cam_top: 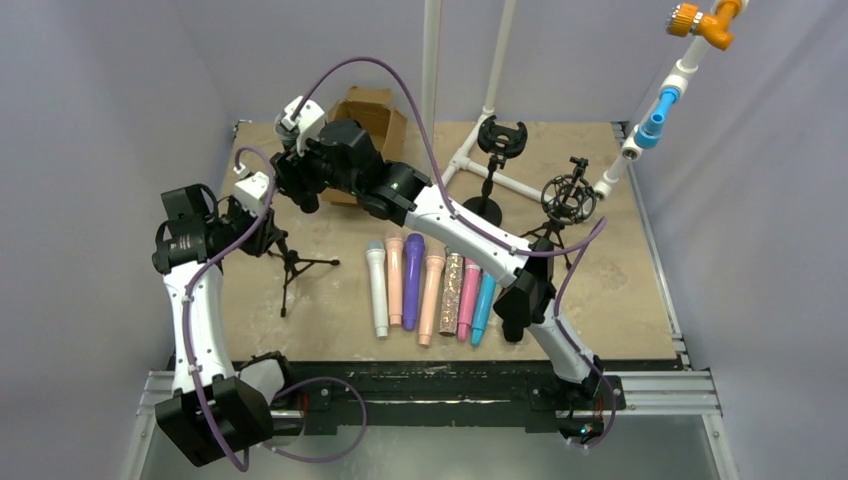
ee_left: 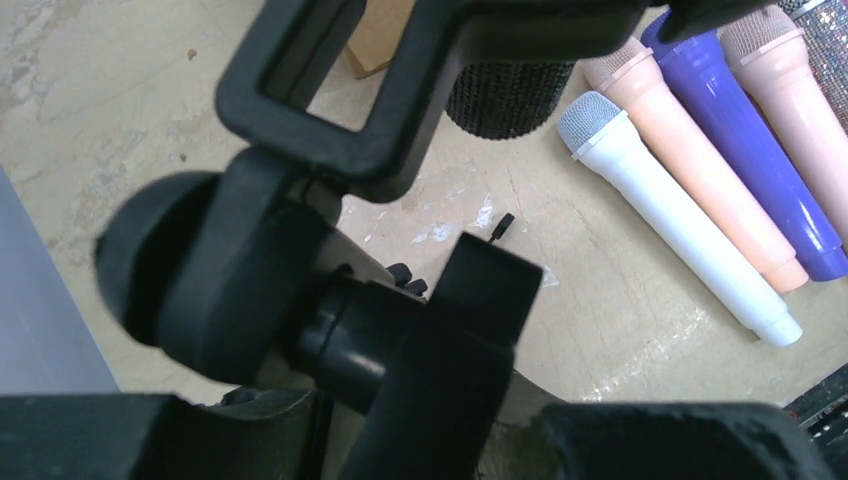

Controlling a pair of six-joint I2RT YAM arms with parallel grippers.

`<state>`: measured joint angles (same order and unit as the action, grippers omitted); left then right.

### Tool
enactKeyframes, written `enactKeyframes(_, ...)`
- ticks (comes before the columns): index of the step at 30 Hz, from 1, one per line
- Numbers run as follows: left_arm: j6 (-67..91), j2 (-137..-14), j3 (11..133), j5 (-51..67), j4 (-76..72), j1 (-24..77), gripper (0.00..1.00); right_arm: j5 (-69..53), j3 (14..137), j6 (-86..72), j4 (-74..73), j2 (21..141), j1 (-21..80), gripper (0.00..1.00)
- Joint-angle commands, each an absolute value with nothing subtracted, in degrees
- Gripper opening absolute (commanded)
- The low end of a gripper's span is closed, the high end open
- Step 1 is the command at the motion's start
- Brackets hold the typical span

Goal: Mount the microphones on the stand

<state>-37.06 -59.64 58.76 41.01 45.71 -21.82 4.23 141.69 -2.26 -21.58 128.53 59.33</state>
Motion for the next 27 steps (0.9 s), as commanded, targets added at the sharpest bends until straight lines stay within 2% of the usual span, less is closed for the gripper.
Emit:
enactKeyframes(1,-31.89,-58.49,56.85,40.86,44.07,-21.26,0.29,0.8,141.88,-4.53,-25.17,125.52,60.56,0.79)
enactKeyframes(5,-29.89,-57.84,55.85,41.88,42.24,-21.31,0.28,0.18,140.75,-4.92,-22.71,121.6,60.41,0.84)
enactKeyframes(11,-27.72,-57.75,54.48,42.87,40.41,-21.68,0.2,1.65,135.91,-4.75,-17.87,115.32,60.47,0.84)
enactKeyframes(15,-27.51,-57.13,54.01,42.95,39.59,-21.84,0.19,2.58,134.35,-4.17,-14.84,114.09,60.47,0.79)
enactKeyframes(19,-27.69,-55.81,53.64,43.84,39.34,-21.85,0.21,2.86,135.97,-3.5,-14.53,116.06,60.41,0.73)
enactKeyframes(22,-27.68,-55.14,53.7,43.95,39.59,-21.86,0.32,3.54,138.11,-3.02,-15.8,118.79,60.4,0.72)
enactKeyframes(27,-26.55,-51.88,53.64,44.2,39.83,-22.09,0.6,6.05,137.29,-1.75,-14.71,120.06,60.42,0.69)
